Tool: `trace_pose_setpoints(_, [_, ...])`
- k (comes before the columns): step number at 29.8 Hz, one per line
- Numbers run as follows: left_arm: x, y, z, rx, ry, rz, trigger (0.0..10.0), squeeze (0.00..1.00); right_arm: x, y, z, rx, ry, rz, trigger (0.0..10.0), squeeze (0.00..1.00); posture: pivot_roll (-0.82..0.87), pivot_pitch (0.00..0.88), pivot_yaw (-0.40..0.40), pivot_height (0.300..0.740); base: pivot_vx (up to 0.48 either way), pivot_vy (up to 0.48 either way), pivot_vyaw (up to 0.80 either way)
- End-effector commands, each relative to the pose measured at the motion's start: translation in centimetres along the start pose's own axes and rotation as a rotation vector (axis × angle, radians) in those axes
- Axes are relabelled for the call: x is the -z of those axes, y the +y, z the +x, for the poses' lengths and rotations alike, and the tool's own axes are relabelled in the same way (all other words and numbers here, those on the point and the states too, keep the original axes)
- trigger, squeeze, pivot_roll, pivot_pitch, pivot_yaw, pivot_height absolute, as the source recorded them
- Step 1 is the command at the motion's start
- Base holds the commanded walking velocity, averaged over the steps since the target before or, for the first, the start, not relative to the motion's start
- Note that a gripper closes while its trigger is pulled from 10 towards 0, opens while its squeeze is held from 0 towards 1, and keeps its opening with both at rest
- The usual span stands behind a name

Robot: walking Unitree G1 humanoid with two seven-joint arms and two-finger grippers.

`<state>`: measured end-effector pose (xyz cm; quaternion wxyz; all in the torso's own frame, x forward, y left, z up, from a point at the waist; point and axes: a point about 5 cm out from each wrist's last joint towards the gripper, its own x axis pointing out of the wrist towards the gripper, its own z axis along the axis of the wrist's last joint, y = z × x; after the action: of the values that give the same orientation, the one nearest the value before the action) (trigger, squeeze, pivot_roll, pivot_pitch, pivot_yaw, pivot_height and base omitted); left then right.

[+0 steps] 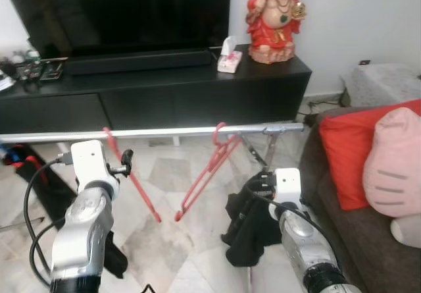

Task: Hang hanger

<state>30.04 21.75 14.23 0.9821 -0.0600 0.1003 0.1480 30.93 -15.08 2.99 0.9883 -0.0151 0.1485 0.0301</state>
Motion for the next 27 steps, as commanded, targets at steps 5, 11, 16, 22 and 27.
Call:
trace_pose_setpoints(5, [0.6,-0.2,1.6,-0.003,0.086,-0.048,10.0,0.0,-1.1,0.6,0.5,-0.022,-0.033,-0.012,10.0,0.0,-0.1,0.0,0.018,0.74,0.0,0.0,0.0])
trace_pose_setpoints(11, [0.8,-1.2,3.3,0.035,0.14,-0.061,10.0,0.0,-1.3,0.5,0.5,-0.031,-0.034,-0.017,10.0,0.0,-0.1,0.0,0.014,0.74,0.0,0.0,0.0])
trace_pose_setpoints(16, [1.4,-1.7,4.1,0.101,0.179,-0.021,10.0,0.0,-1.3,0.6,0.5,-0.042,-0.032,-0.027,10.0,0.0,-0.1,0.0,0.011,0.74,0.0,0.0,0.0])
trace_pose_setpoints(22, [2.0,-2.2,4.4,0.159,0.219,0.032,10.0,0.0,-1.3,0.9,0.6,-0.053,-0.03,-0.029,10.0,0.0,-0.1,0.0,0.009,0.74,0.0,0.0,0.0])
trace_pose_setpoints(27, [2.4,-2.0,5.0,0.112,0.209,0.07,10.0,0.0,-1.3,1.0,0.6,-0.061,-0.031,-0.031,10.0,0.0,-0.09,0.0,0.009,0.74,0.0,0.0,0.0])
